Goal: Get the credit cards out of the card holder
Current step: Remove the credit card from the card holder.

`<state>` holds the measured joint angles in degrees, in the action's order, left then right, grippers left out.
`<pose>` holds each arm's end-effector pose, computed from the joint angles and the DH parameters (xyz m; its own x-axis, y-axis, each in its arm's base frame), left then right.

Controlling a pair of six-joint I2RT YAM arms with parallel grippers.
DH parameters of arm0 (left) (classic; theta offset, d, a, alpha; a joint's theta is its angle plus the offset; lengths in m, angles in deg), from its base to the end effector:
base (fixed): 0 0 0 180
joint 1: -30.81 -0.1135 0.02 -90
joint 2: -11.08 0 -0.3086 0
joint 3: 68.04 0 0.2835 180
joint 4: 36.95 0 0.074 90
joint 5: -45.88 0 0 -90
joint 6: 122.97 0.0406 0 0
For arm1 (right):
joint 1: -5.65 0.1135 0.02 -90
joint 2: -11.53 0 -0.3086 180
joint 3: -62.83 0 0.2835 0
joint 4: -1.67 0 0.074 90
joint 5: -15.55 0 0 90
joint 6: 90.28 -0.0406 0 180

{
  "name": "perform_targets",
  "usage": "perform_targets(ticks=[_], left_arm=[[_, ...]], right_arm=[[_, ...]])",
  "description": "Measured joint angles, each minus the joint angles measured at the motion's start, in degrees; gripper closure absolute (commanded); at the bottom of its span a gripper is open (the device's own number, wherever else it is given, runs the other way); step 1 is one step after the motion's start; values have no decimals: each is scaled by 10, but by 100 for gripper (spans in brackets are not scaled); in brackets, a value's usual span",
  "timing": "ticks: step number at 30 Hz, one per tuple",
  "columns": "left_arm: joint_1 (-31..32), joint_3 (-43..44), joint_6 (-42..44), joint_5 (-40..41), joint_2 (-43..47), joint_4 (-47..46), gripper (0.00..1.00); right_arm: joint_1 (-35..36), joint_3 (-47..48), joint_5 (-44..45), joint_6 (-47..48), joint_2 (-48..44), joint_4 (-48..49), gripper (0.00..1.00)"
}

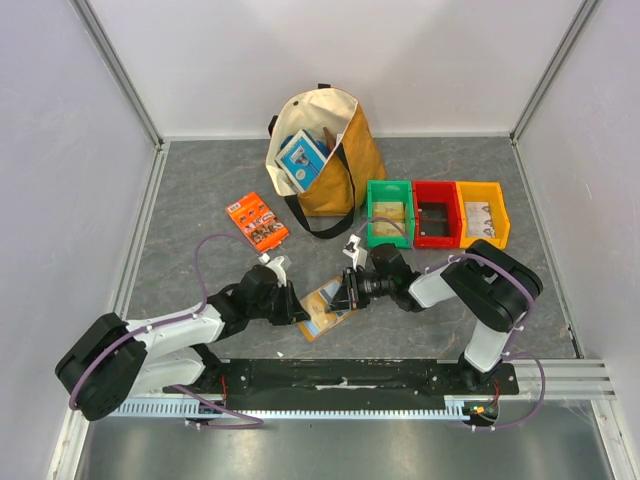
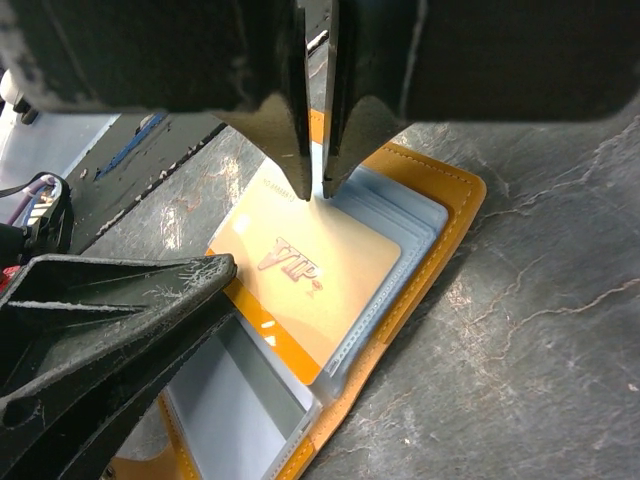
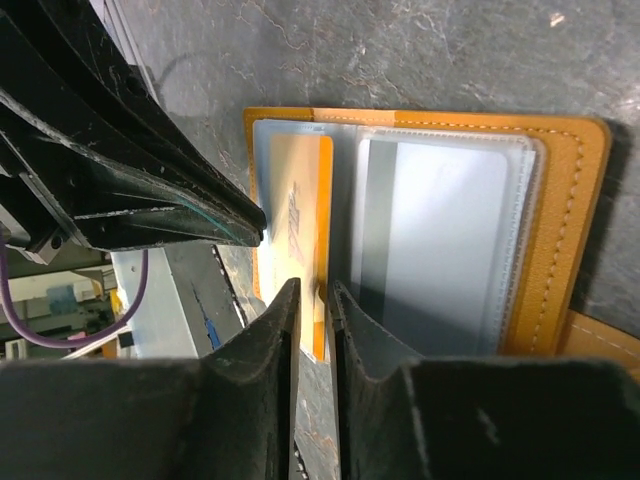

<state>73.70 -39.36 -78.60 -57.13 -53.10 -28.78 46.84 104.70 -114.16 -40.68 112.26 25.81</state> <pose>0.1392 -0.1418 0.1483 -0.9131 -0.1024 -0.3947 0.1855 0.7576 -0.6258 0.2166 0.2240 0.1141 -0.9109 -0.1346 -0.3901 -0.4090 0.4206 0.8098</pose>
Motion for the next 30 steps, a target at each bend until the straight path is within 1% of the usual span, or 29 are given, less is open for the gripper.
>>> perform_targets(ticks=[6, 7, 8, 9, 18, 23, 27, 28, 30], left_arm=[[0, 0, 0, 0, -4, -3, 90], [0, 0, 0, 0, -4, -4, 91], [0, 0, 0, 0, -5, -4, 95], [0, 0, 0, 0, -5, -4, 95], [0, 0, 0, 0, -6, -4, 98], [0, 0, 0, 0, -7, -5, 98], [0, 0, 0, -1, -7, -6, 98], [0, 0, 0, 0, -7, -6, 95], [0, 0, 0, 0, -6, -5, 85]], right_arm=[[-13, -15, -21, -27, 17, 52, 91], [-14, -17, -24, -33, 20, 61, 94], [-16, -19, -27, -36, 23, 68, 98], [-17, -20, -31, -42, 26, 78, 99], [-37, -33, -53, -63, 33, 121, 100], [-44, -37, -53, -57, 32, 113, 100], [-45, -37, -47, -40, 20, 82, 100], [-45, -37, -45, -37, 16, 77, 100], [-46, -37, -40, -29, 9, 63, 100]])
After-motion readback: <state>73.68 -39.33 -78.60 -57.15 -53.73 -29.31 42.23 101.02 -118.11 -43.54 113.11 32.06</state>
